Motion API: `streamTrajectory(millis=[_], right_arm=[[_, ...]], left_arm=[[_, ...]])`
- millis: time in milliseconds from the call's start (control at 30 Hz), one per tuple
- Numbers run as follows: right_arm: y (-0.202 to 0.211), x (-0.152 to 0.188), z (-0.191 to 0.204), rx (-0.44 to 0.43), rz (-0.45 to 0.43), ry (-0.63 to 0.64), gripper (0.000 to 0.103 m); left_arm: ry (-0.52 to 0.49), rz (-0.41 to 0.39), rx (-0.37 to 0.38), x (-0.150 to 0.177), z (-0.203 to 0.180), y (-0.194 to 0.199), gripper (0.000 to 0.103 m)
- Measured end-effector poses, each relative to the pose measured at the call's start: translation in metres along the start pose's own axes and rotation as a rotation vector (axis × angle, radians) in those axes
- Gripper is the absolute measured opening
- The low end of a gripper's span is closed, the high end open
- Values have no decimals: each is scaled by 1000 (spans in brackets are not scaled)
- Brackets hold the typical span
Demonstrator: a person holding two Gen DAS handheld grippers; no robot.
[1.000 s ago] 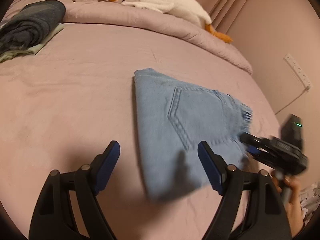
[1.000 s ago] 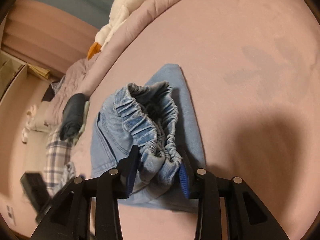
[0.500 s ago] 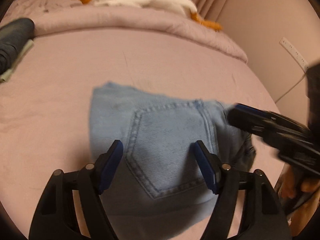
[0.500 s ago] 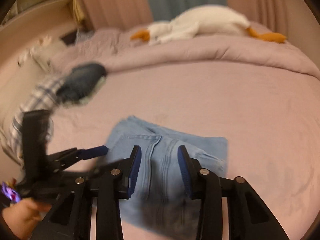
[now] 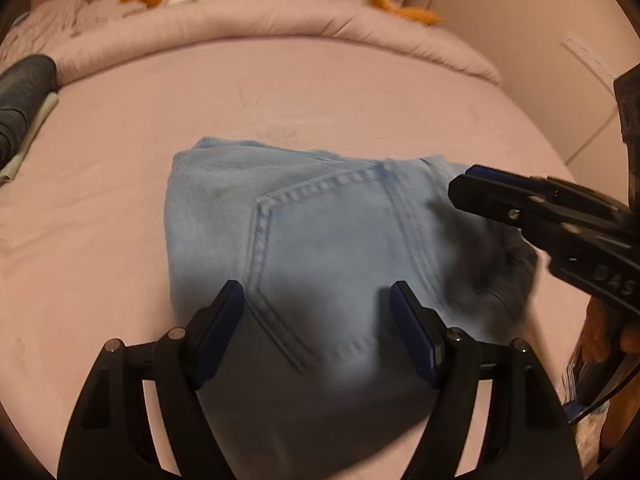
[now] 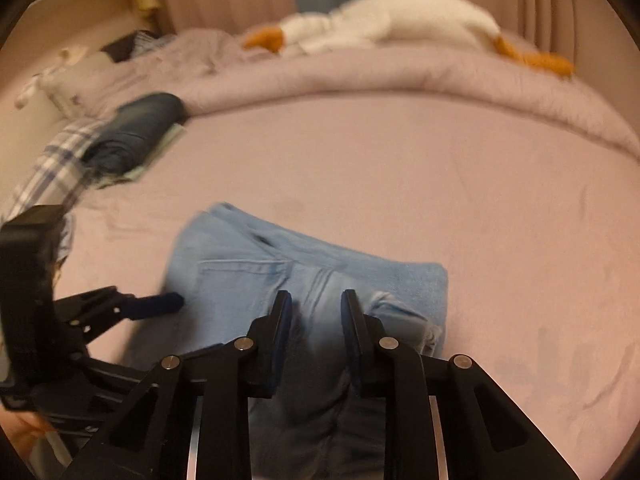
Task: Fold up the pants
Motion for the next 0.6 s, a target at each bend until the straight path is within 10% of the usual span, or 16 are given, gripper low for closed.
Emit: streamTrajectory(millis=[267,600], right_arm=[[-2,78,12,-41,109,43,28],[8,83,9,-58,53,-47,28]], left_arm=[[-29,-18,-71,35,-5,1,74],[87,-26,-34,58,11,28,76]])
Point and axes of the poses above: each gripper's, at about its wrist camera, not at the fingertips, and y roughly against the way its jaws point, z to its left, x to its underside, the point moved 7 cm from there along -y, roughly the way its jaws point, and after that the axes turned 5 degrees about -y, right-handed, at the moved point
